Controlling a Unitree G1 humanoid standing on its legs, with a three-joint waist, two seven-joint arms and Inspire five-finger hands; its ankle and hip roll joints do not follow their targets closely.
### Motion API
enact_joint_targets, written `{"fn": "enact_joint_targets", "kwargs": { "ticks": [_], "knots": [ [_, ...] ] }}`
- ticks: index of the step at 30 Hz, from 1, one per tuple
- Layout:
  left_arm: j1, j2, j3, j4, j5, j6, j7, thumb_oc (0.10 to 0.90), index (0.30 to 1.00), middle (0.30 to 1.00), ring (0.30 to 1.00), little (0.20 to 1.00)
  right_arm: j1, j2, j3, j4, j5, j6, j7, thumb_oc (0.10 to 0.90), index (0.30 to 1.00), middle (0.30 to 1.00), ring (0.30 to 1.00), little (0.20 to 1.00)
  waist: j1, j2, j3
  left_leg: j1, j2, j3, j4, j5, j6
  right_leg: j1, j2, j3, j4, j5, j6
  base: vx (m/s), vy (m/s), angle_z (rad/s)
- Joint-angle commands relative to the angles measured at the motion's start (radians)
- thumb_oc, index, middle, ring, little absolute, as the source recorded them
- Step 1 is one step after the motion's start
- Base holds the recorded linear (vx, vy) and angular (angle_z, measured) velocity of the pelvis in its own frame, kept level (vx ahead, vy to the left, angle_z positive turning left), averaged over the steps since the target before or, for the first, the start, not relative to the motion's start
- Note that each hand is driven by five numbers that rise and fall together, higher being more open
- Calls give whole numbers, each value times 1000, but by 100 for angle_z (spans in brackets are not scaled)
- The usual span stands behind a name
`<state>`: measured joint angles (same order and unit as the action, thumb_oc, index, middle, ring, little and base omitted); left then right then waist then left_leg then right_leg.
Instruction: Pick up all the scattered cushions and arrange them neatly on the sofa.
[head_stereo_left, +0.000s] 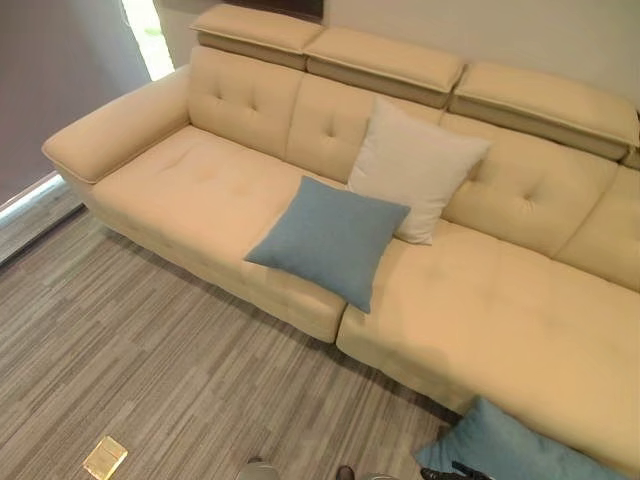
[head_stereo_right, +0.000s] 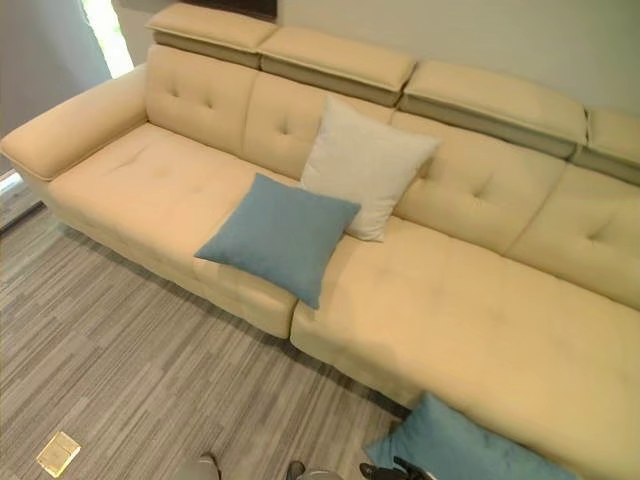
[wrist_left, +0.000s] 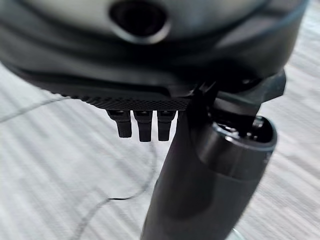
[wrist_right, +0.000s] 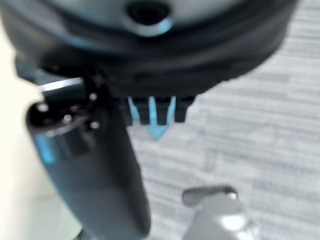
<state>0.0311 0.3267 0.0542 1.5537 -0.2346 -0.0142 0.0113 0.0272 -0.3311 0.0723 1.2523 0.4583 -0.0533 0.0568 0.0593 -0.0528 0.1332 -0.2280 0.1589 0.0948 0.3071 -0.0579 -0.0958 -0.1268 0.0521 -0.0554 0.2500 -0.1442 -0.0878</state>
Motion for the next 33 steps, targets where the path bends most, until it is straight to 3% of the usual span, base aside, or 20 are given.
{"fn": "enact_joint_targets", "kwargs": {
  "ticks": [1,4,6,9,12,13,15,16,17,18,19,20,21,23,25,26,28,29,31,33],
  "knots": [
    [-54,63,5,-13,-7,-28,9,800,900,900,900,900,-28,-62,-8,-46,16,-45,-19,800,900,900,900,900,-6,-27,43,-31,-18,-10,-43,50,14,191,-65,20,-160,-60,130,109,-95,11],
    [-65,73,0,-19,-11,-33,13,800,900,900,900,900,-51,-96,-6,-110,34,-62,-24,800,900,900,900,900,-2,-23,63,-55,-40,-21,-55,60,19,215,-72,-2,-206,-64,134,147,-10,4],
    [-85,83,-10,-34,-19,-39,23,800,900,900,900,900,-75,-112,-2,-141,45,-68,-35,800,900,900,900,900,9,-12,76,-114,-44,15,-107,110,17,224,-70,-14,-226,-74,138,211,89,16],
    [-97,97,1,-48,-34,-54,45,800,900,900,900,900,-109,-96,9,-148,72,-70,-40,800,900,900,900,900,54,-31,67,-231,-28,97,-126,119,5,283,-79,0,-251,-90,157,416,137,14],
    [-61,117,30,-39,-26,-50,45,800,900,900,900,900,-98,-75,15,-152,56,-64,-32,800,900,900,900,900,84,-47,35,-187,-28,109,-146,133,30,304,-86,10,-202,-101,171,449,142,-32],
    [-66,153,39,-36,-12,-47,59,800,900,900,900,900,-84,-51,7,-161,65,-68,-25,800,900,900,900,900,91,-88,26,-172,-60,96,-115,107,63,267,-106,-3,-9,-14,238,691,240,-74],
    [-84,172,25,-45,4,-43,67,800,900,900,900,900,-63,-32,-7,-190,94,-66,-15,800,900,900,900,900,53,-95,36,-109,-84,81,-107,58,95,184,-101,41,217,181,280,605,225,-45],
    [-97,170,13,-56,7,-45,71,800,900,900,900,900,-58,-27,-10,-219,96,-70,-16,800,900,900,900,900,28,-79,42,-66,-90,61,-117,42,107,120,-88,60,304,222,287,367,138,20],
    [-97,169,12,-56,7,-45,71,800,900,900,900,900,-58,-27,-11,-219,96,-70,-16,800,900,900,900,900,30,-75,39,-69,-86,61,-118,44,106,116,-83,61,301,226,286,348,130,80],
    [-116,166,0,-75,6,-48,79,800,900,900,900,900,-58,-24,-6,-249,111,-73,-15,800,900,900,900,900,-5,-50,49,-11,-87,35,-147,31,118,32,-57,66,379,223,283,543,153,91],
    [-127,149,-20,-107,6,-57,79,800,900,900,900,900,-40,-19,-15,-302,161,-85,-8,800,900,900,900,900,-51,-34,53,76,-112,4,-171,-5,126,-42,-61,66,329,145,251,546,153,76],
    [-127,149,-20,-108,6,-57,79,800,900,900,900,900,-40,-19,-15,-302,161,-85,-8,800,900,900,900,900,-52,-32,52,75,-110,3,-172,-3,125,-43,-59,64,325,149,250,809,96,35],
    [-141,126,-44,-154,-2,-69,77,800,900,900,900,900,-8,-22,-43,-336,201,-94,-8,800,900,900,900,900,-103,-17,51,145,-130,-41,-166,-52,118,-99,-66,60,191,62,220,682,-18,46],
    [-175,115,-49,-202,-25,-83,91,800,900,900,900,900,9,-28,-64,-373,207,-105,-26,800,900,900,900,900,-155,-10,63,241,-140,-91,-171,-124,92,-184,-115,77,-42,77,232,865,-68,72],
    [-184,112,-57,-230,-17,-90,101,800,900,900,900,900,16,-29,-69,-418,193,-110,-36,800,900,900,900,900,-171,-1,72,272,-130,-102,-170,-142,79,-205,-143,52,-123,92,236,552,-49,99],
    [-174,121,-96,-309,92,-108,165,800,900,900,900,900,12,-40,-79,-543,159,-145,-66,800,900,900,900,900,-174,-1,70,334,-124,-93,-164,-168,58,-246,-197,-68,-212,123,253,409,-25,71],
    [-159,117,-112,-345,134,-108,171,800,900,900,900,900,19,-50,-79,-627,150,-160,-74,800,900,900,900,900,-183,11,66,376,-117,-93,-163,-175,49,-240,-187,-118,-219,124,251,605,-73,25],
    [-159,121,-105,-347,163,-109,181,800,900,900,900,900,70,-53,-115,-706,181,-164,-69,800,900,900,900,900,-222,-7,30,375,-125,-118,-36,-157,23,-180,-151,-20,-203,154,240,777,-151,2],
    [-160,121,-68,-352,143,-108,206,800,900,900,900,900,107,-62,-136,-782,168,-186,-82,800,900,900,900,900,-225,-21,20,281,-90,-104,282,16,-33,-119,-112,33,-168,183,186,592,-198,69],
    [-153,127,-76,-369,177,-103,248,800,900,900,900,900,82,-69,-118,-825,155,-199,-116,800,900,900,900,900,-191,-58,29,156,-86,-98,547,33,-5,-51,-97,44,-153,161,140,430,-200,31]
  ]
}}
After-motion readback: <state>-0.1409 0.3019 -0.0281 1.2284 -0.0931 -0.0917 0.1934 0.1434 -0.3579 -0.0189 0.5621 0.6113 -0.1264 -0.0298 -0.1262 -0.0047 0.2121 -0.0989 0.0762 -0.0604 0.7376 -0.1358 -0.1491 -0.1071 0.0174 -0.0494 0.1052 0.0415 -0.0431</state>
